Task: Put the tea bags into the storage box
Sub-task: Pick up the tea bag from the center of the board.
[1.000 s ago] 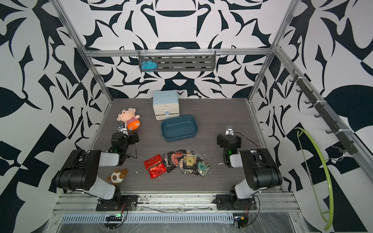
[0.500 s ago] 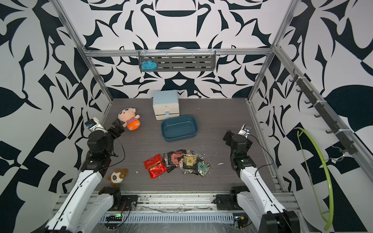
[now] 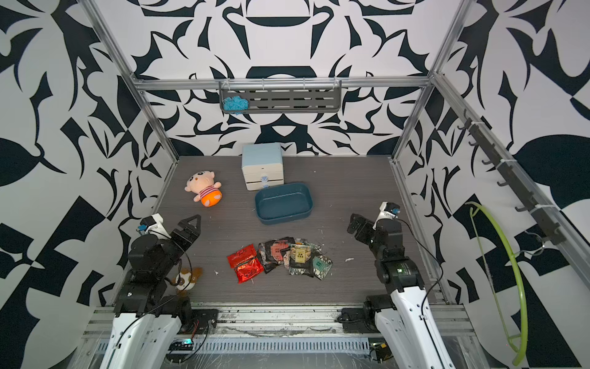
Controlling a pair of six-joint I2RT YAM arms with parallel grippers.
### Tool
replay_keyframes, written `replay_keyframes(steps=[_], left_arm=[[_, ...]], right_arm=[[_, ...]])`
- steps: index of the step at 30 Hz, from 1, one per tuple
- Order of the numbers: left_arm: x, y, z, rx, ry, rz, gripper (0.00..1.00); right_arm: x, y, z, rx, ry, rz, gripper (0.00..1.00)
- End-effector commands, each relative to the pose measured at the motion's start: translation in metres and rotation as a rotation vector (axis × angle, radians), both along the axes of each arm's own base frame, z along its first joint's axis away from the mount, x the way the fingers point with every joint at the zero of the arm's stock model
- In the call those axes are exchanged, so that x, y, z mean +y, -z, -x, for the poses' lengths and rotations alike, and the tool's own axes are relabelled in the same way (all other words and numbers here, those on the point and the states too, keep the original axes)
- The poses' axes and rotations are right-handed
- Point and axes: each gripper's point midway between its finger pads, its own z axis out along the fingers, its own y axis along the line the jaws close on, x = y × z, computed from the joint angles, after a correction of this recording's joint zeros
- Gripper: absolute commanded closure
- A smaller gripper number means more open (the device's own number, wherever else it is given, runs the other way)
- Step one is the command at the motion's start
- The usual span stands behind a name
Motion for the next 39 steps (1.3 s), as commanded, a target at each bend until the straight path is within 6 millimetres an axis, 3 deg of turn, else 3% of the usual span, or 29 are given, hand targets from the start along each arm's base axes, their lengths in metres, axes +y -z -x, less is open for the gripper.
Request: replay_keyframes(steps=[1,5,11,15,17,20,22,25,27,33,34,39], left_arm=[[-0.037,-0.005,0.019,0.068,0.205,0.118,0.14],[-0.052,0.002,0.023,0.106,0.279,0.13,0.14],[-0.087,0.02,0.031,0.188,0.382,0.081,0.21],[-0.131,0.032,0.042,0.188,0.483,0.005,0.22],[-0.153,0.039,0.047,0.199,0.515,-0.016,0.24],[-0.191,0.045,0.056,0.208,0.6,-0.051,0.26],[-0.213,0.055,0.058,0.241,0.635,-0.083,0.34],[-0.238,0.067,0.059,0.287,0.672,-0.14,0.37],[-0.248,0.074,0.054,0.316,0.667,-0.147,0.44],[-0.272,0.089,0.046,0.347,0.657,-0.087,0.51],[-0.274,0.1,0.044,0.37,0.646,-0.102,0.53],[-0.291,0.107,0.04,0.386,0.672,-0.092,0.6]], right_arm=[[0.042,-0.018,0.017,0.065,-0.241,-0.1,0.05],[0.068,-0.023,0.022,0.083,-0.352,-0.215,0.17],[0.087,0.007,0.028,0.181,-0.386,-0.194,0.29],[0.111,0.037,0.042,0.267,-0.448,-0.11,0.32],[0.12,0.051,0.048,0.295,-0.466,-0.087,0.38],[0.13,0.073,0.054,0.326,-0.49,-0.089,0.48],[0.131,0.087,0.054,0.334,-0.489,-0.075,0.59],[0.132,0.1,0.05,0.317,-0.496,-0.047,0.71],[0.133,0.108,0.046,0.288,-0.502,-0.037,0.77],[0.145,0.118,0.038,0.212,-0.563,-0.051,0.8],[0.146,0.12,0.037,0.203,-0.571,-0.048,0.8],[0.159,0.127,0.034,0.175,-0.632,-0.057,0.83]])
